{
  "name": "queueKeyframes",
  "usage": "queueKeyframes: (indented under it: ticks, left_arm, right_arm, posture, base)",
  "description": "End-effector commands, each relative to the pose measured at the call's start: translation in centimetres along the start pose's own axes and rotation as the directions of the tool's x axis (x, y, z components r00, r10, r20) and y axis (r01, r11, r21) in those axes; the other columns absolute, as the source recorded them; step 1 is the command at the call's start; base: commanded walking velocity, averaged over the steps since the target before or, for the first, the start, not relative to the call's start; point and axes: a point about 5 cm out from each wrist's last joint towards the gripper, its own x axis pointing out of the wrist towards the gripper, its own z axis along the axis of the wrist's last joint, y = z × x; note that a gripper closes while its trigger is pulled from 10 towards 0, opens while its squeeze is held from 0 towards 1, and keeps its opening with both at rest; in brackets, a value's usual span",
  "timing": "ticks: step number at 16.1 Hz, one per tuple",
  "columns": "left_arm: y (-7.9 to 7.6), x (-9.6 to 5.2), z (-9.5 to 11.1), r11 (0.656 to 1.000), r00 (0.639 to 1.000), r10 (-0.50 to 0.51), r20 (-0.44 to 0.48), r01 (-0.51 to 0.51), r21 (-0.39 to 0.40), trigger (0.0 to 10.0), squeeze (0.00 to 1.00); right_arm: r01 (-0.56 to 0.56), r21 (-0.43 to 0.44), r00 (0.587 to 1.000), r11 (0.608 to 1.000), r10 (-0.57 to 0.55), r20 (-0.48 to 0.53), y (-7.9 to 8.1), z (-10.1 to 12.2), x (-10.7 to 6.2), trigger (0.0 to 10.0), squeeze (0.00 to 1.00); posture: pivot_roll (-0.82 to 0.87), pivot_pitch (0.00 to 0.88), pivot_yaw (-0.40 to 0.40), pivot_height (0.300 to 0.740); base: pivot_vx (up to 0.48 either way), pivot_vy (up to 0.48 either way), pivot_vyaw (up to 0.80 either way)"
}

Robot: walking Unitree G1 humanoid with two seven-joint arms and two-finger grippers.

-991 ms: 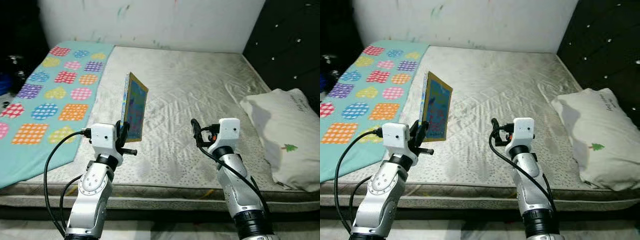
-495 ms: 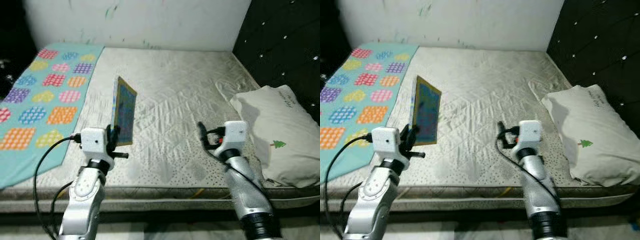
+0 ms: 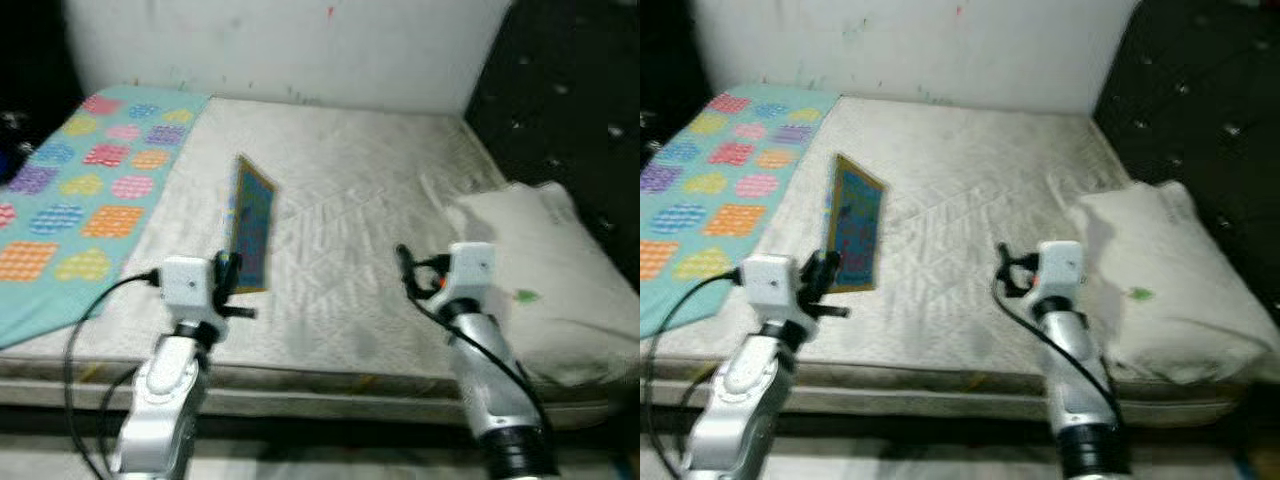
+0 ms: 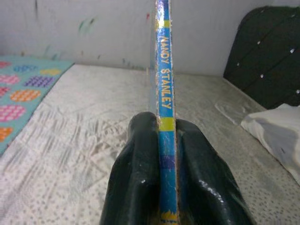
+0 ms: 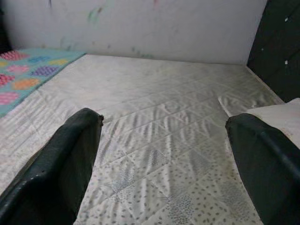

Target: Clean up the room

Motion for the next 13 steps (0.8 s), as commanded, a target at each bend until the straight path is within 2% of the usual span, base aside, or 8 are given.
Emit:
queueKeyframes:
  ticks: [1, 6, 11, 13]
  left_arm:
    - [-0.54, 0.34, 1.28, 1.000, 0.998, -0.015, 0.060, 0.016, -0.003, 10.0, 0.00]
    - [-0.72, 0.47, 1.36, 1.000, 0.998, -0.020, 0.064, 0.021, -0.005, 10.0, 0.00]
    - [-1.02, 0.42, 1.59, 0.998, 0.995, -0.055, 0.088, 0.058, -0.036, 10.0, 0.00]
    - [-1.07, 0.40, 1.63, 0.997, 0.994, -0.061, 0.092, 0.065, -0.038, 10.0, 0.00]
  right_arm:
    - [0.012, -0.016, 1.000, 1.000, -0.012, 0.016, -0.69, 0.45, 0.03, 10.0, 0.00]
    - [0.002, -0.030, 1.000, 1.000, -0.002, 0.019, -0.54, 0.41, 0.07, 10.0, 0.00]
    - [0.001, -0.029, 1.000, 1.000, 0.000, 0.021, -0.49, 0.42, 0.14, 10.0, 0.00]
    - [0.001, -0.029, 1.000, 1.000, 0.000, 0.022, -0.48, 0.43, 0.16, 10.0, 0.00]
  posture:
    - [-0.01, 0.012, -0.074, 0.740]
    - [-0.01, 0.012, -0.074, 0.740]
    - [-0.02, 0.015, -0.073, 0.740]
    - [-0.02, 0.015, -0.073, 0.740]
  base:
    - [0.000, -0.270, 0.00]
    - [0.000, -0.269, 0.35]
    - [0.000, 0.000, 0.00]
    - [0.253, 0.000, 0.00]
